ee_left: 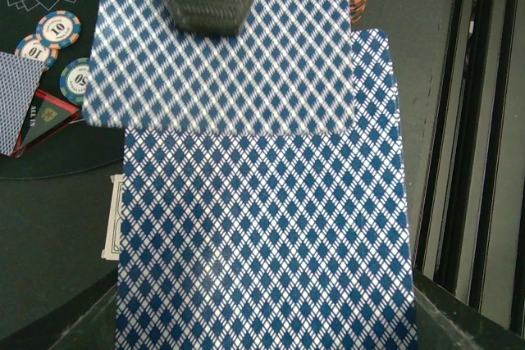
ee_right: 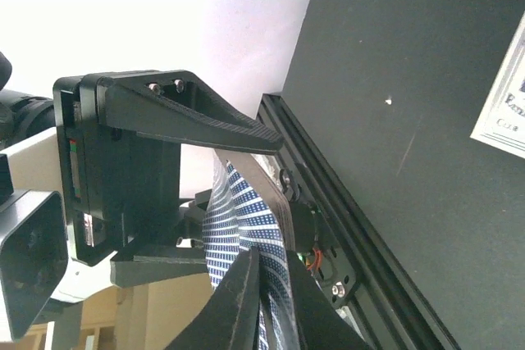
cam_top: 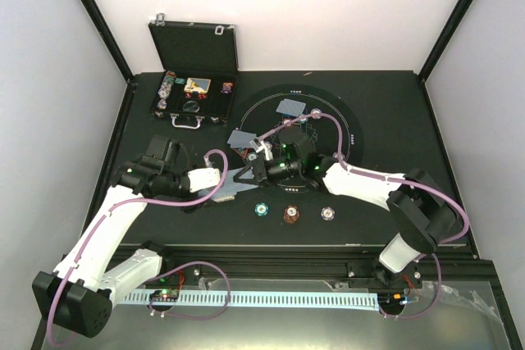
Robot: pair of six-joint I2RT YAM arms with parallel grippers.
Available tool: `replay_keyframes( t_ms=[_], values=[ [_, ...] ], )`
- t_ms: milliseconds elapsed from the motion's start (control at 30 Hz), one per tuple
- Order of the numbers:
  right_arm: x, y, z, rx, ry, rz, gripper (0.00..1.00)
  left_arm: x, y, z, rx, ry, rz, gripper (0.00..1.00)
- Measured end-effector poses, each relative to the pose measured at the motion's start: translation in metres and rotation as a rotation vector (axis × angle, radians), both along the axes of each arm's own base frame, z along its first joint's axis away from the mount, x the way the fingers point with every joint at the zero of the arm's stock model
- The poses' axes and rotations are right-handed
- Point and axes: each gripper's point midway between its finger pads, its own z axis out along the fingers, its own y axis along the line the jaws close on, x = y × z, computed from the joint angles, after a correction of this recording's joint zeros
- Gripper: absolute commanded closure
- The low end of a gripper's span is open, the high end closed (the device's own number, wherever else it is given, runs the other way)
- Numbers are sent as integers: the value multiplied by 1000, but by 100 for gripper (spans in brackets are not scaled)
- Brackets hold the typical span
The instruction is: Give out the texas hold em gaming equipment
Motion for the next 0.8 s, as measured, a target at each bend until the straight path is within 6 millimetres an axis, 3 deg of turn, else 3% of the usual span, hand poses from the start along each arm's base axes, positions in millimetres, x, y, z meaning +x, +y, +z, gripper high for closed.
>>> replay_keyframes(
  t_ms=[200,467,633,800],
  values=[
    [11,-20,-4,-24,-1,-51,94,0,2,-1,10,2,4,98],
    [30,-62,-26,-102,33,-139,96,0,2,-4,17,18,9,98],
    [58,-112,-38,-149,17,-255,97,0,3,-5,23,23,10,98],
    [87,-181,-83,-286,64,-419,97,-1,4,-6,25,27,13,99]
  ],
)
